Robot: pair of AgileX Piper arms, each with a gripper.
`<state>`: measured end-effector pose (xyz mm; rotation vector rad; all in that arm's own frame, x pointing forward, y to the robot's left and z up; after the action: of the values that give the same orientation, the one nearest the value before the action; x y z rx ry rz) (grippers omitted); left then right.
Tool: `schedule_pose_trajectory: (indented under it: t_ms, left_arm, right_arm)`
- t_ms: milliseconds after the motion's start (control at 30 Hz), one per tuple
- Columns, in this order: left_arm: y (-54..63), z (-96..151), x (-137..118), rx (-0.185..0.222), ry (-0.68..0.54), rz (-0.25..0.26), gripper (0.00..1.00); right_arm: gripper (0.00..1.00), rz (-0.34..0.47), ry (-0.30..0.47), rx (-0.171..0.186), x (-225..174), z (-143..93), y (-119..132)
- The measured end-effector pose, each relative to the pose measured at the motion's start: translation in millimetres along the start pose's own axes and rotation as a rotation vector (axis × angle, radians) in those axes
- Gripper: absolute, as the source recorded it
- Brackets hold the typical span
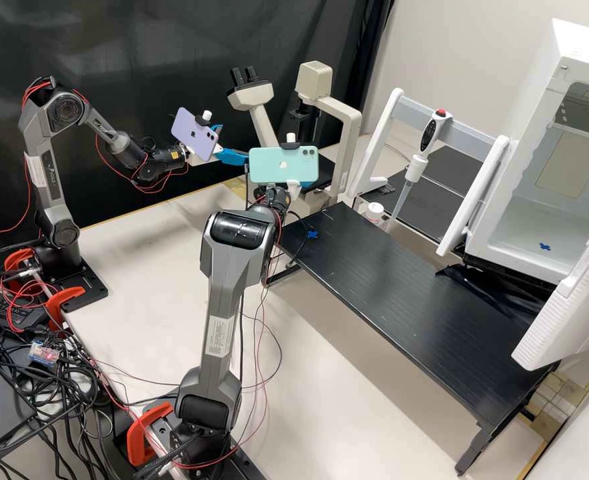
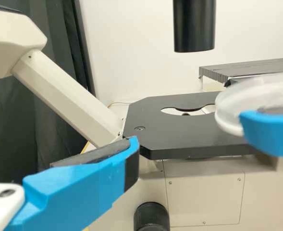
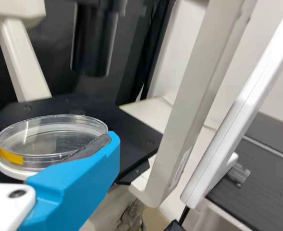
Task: Move the petri dish to the microscope
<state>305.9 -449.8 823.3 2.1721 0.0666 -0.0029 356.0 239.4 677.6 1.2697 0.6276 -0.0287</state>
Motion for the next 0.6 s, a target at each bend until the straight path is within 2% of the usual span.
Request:
schedule_pose_trajectory:
  t_ms: [333,433,533,567,600]
  left_arm:
    - [0.0,0.0,0.0,0.0,0.0,0.0,1.0]
    - [0.0,0.0,0.0,0.0,0.0,0.0,1.0]
    - [0.0,0.0,0.0,0.0,0.0,0.0,1.0]
    - [0.0,0.0,0.0,0.0,0.0,0.0,1.0]
    - [0.0,0.0,0.0,0.0,0.0,0.0,1.0]
  right_arm:
    - [0.0,-0.032,0.004,0.002,37.4,2.1,-0.2]
    - [0.0,-0.05,0.008,0.034,48.3,6.8,1.7]
    - [0.0,-0.068,0.015,0.056,53.8,8.3,4.4]
    - [0.0,-0.075,0.028,0.047,55.7,7.0,5.9]
    - [0.0,-0.088,0.035,0.063,58.4,7.1,5.7]
